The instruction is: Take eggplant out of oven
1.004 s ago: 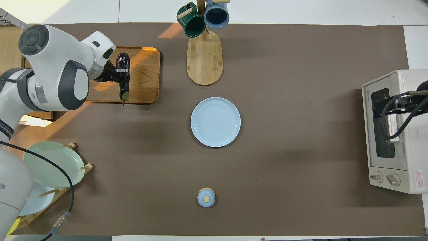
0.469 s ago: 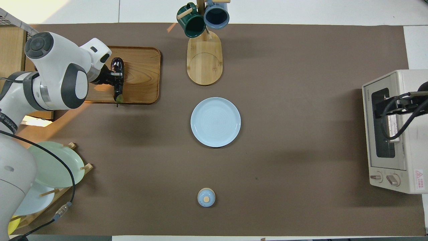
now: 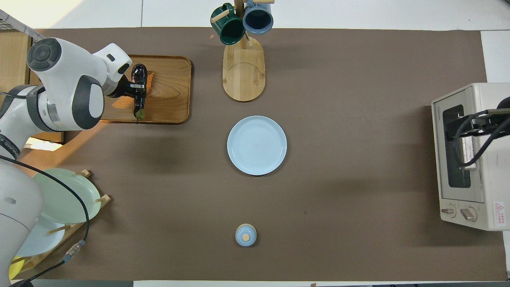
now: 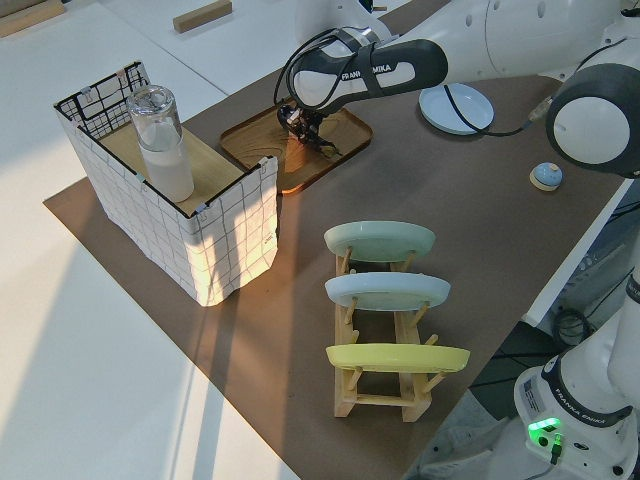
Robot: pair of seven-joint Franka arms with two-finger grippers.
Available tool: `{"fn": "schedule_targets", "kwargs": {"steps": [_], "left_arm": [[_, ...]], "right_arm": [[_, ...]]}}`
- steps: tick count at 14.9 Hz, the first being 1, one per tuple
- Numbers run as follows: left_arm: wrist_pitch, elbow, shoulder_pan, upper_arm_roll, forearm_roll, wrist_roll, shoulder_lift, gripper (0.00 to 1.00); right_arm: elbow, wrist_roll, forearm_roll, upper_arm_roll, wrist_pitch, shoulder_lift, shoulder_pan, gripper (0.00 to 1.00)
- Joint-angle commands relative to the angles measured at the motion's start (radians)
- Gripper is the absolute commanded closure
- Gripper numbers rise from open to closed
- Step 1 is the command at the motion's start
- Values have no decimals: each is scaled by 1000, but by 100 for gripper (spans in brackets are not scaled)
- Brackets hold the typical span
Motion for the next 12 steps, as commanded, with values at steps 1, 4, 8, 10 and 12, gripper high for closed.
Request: {"fn": "schedule_targets", "kwargs": {"steps": [1, 4, 8, 10, 12], "left_arm": [[-36, 7, 15, 0, 22, 15, -26, 0], [-119, 22, 17, 10, 20, -2, -118, 0], [-289, 25, 41, 20, 20, -20, -278, 0], [-402, 24, 41, 20, 22, -46, -368, 0], [-505, 22, 43, 23, 23, -49, -437, 0]], "right_arm": [[-18, 5, 28, -8, -6, -18, 1, 0], [-18, 5, 28, -8, -6, -18, 1, 0], [-18, 5, 28, -8, -6, -18, 1, 0], [-18, 5, 28, -8, -7, -18, 1, 0], [-18, 5, 28, -8, -7, -18, 1, 0]]}}
